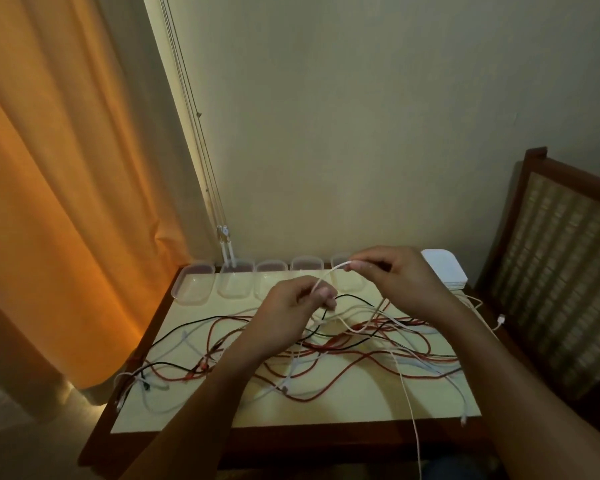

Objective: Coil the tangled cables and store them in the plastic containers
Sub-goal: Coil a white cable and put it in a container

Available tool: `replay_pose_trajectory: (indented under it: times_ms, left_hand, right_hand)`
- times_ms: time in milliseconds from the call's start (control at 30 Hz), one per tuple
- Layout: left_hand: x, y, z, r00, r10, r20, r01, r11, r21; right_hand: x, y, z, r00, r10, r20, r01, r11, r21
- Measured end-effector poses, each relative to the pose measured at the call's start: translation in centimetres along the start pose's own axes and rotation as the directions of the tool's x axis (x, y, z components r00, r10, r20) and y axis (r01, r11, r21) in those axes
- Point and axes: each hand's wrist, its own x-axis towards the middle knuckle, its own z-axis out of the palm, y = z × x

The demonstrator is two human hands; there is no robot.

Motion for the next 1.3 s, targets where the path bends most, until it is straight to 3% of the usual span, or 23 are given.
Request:
replay_pose_trajectory:
  times_ms: [167,267,367,533,600,667,733,767,800,867,1033,1200,1300]
  left_hand:
    - [-2.2,-0.1,0.4,0.987,-0.158,-0.010,0.148,0.946,-0.288]
    - [-3.5,0.4,0.0,0.986,-0.165,0.019,0.143,0.786,-0.602]
    - [-4.0,1.8,-0.7,0.990,-0.138,0.001,0.079,0.562,-0.823]
    - [-3.8,3.7,-2.0,0.990,-0.106,-0.091,-0.047,0.360,-0.932]
    - [-3.7,3.7,-3.0,0.986,-0.064,-0.152,-0.114,0.402,-0.909]
    - [-4.0,3.3,-3.9,0.983,-0.035,-0.180,-0.125,0.589,-0.799]
    - [-4.6,2.5,-4.3,0.972,0.009,-0.233,-0.118,0.883,-0.454]
    - [-5.1,2.1,-4.2,0.968,0.049,-0.244,-0.105,0.969,-0.223]
    - [-5.5,1.7,-4.1,0.971,0.086,-0.222,-0.097,0.995,-0.039]
    - [-6.6,1.4,-3.7,0.988,0.094,-0.126,-0.077,0.988,0.131]
    - [-9.0,2.4,-1.8,0.988,0.014,0.151,-0.032,0.993,0.118]
    - [-11.0,4.9,-0.5,0.977,0.046,0.207,-0.029,0.996,-0.083]
    - [-12.5,6.4,-0.3,0.961,0.100,0.256,-0.054,0.982,-0.180]
  right_hand:
    - [-1.0,0.6,0.1,0.986,0.019,-0.164,0.000,0.994,0.112]
    - [-2.5,1.6,1.9,0.980,0.064,-0.191,-0.037,0.989,0.142]
    - [-4.6,2.2,5.2,0.995,0.094,-0.043,-0.085,0.980,0.180]
    - [-8.2,1.0,9.7,0.983,0.029,0.182,-0.059,0.985,0.162]
    - [-9.3,0.4,9.9,0.982,0.003,0.186,-0.018,0.997,0.081]
    - [-10.0,-0.3,9.0,0.990,-0.021,0.142,0.023,1.000,-0.006]
    - [-10.2,-0.9,7.6,0.990,-0.090,0.105,0.103,0.988,-0.115]
    - [-10.2,-1.3,6.8,0.987,-0.130,0.093,0.144,0.976,-0.165]
    - [-10.2,-1.8,5.9,0.982,-0.173,0.080,0.186,0.960,-0.208]
    - [-10.0,-2.9,4.1,0.965,-0.260,0.046,0.262,0.922,-0.285]
    - [-8.5,-5.6,0.2,0.893,-0.447,-0.047,0.399,0.838,-0.372]
    - [-8.1,-7.9,-0.5,0.823,-0.545,-0.160,0.488,0.822,-0.292]
    - [-8.6,-8.1,-0.1,0.844,-0.470,-0.260,0.449,0.883,-0.138]
